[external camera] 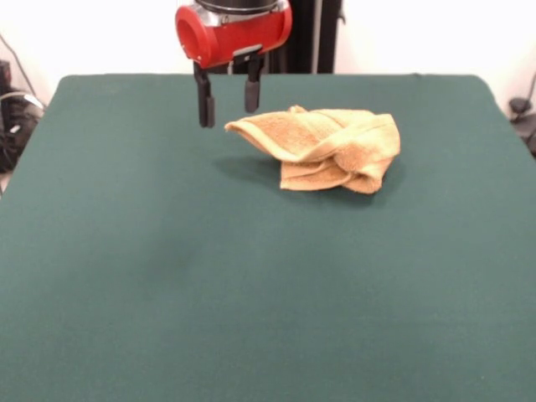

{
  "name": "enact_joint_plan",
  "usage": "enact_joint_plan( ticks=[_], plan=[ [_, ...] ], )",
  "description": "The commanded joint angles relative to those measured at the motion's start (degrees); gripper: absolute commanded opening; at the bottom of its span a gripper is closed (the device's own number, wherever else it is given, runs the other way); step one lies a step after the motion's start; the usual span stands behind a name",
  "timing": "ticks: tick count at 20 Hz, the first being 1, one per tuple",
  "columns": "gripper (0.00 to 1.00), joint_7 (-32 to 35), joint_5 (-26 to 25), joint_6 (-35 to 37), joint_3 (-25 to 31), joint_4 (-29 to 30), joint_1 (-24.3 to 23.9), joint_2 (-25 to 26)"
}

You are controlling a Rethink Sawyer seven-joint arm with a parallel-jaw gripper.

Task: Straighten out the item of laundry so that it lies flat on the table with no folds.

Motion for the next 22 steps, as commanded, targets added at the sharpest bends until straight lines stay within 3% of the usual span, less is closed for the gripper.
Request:
enact_joint_plan(
  ticks=[1, 22],
  plan=[
    [1.00, 1.0, -0.9, -4.2, -2.5, 2.6, 3.8, 4.2],
    [1.00, 1.7, 0.2, -6.6, -4.4, 3.9, 4.8, 3.2]
  ],
)
